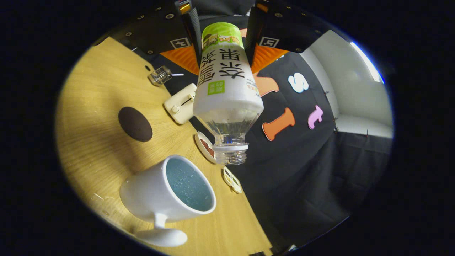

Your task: Take the bottle from table, then pour the juice into the cup, finally place the bottle on the coaster

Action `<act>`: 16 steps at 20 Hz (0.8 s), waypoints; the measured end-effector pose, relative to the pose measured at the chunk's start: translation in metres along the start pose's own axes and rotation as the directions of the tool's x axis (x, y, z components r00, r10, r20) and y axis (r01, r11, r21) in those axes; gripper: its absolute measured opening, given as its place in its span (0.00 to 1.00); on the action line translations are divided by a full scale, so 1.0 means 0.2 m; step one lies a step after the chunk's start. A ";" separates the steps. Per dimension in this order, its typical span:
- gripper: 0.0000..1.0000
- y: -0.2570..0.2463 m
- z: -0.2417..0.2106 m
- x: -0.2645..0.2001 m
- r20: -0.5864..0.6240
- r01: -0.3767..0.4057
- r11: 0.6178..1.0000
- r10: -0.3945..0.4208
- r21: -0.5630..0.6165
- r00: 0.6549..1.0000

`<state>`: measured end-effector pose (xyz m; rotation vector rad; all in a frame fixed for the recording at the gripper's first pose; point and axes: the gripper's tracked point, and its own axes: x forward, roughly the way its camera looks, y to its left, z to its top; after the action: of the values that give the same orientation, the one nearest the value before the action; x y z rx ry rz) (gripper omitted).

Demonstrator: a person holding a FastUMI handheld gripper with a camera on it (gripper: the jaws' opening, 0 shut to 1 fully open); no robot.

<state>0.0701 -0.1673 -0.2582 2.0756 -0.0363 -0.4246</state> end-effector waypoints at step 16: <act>0.55 -0.16 -0.13 0.09 0.019 0.050 0.356 -0.090 -0.933 0.996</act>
<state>0.0902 -0.1330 -0.2779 0.8962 0.2738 -0.3293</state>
